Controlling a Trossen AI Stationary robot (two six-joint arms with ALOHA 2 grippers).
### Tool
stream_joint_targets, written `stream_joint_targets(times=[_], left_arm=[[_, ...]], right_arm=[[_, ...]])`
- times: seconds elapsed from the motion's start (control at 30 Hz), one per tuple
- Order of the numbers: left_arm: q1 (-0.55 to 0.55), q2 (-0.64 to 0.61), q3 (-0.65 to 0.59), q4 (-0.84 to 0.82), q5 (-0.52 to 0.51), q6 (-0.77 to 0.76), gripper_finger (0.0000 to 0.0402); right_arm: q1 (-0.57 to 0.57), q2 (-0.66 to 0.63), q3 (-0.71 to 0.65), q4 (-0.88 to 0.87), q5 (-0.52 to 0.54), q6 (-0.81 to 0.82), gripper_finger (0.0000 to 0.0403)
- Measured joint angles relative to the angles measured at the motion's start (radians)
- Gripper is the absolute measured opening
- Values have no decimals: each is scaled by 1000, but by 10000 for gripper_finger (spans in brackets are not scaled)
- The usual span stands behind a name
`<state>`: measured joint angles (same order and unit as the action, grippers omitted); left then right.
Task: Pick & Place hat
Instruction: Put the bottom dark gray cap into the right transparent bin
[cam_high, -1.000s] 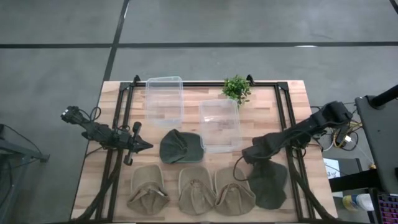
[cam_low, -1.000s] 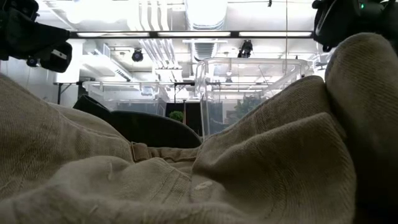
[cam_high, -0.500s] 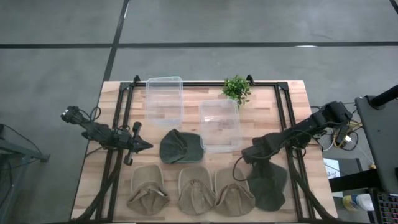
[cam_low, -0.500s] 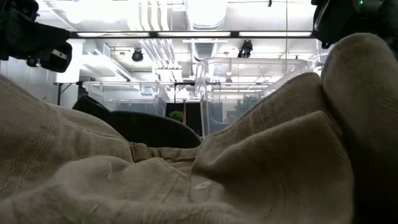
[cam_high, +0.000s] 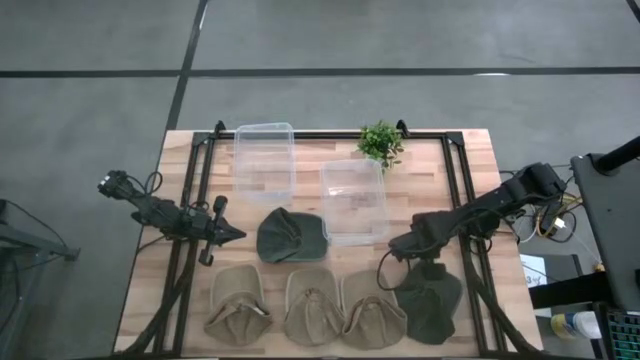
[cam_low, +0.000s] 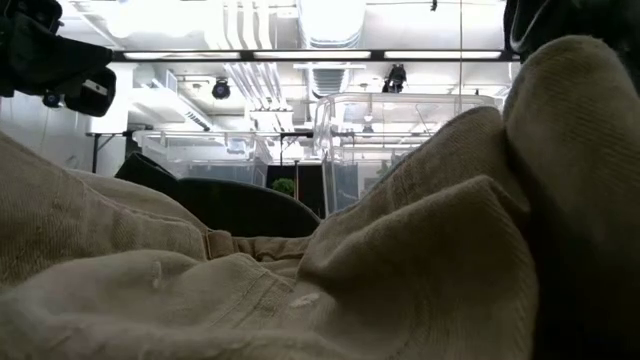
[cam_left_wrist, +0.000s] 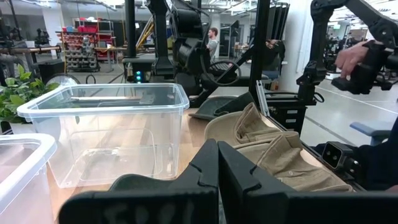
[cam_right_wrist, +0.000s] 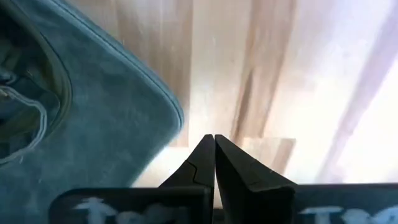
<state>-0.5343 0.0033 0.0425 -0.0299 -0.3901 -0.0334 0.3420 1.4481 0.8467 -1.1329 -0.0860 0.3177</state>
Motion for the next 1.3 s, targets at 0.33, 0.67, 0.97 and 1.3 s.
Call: stream_joint_targets(times=[0.33, 0.67, 0.97, 1.3], left_arm=[[0, 0, 0, 0, 0, 0, 0], [0, 0, 0, 0, 0, 0, 0], [0, 0, 0, 0, 0, 0, 0], [0, 0, 0, 0, 0, 0, 0]], right_arm=[[0, -7, 52, 30, -1, -22, 15], [-5, -7, 26, 156, -60, -50, 131], [-4, -7, -3, 218, -132, -96, 208], [-4, -7, -55, 308, -144, -111, 199]])
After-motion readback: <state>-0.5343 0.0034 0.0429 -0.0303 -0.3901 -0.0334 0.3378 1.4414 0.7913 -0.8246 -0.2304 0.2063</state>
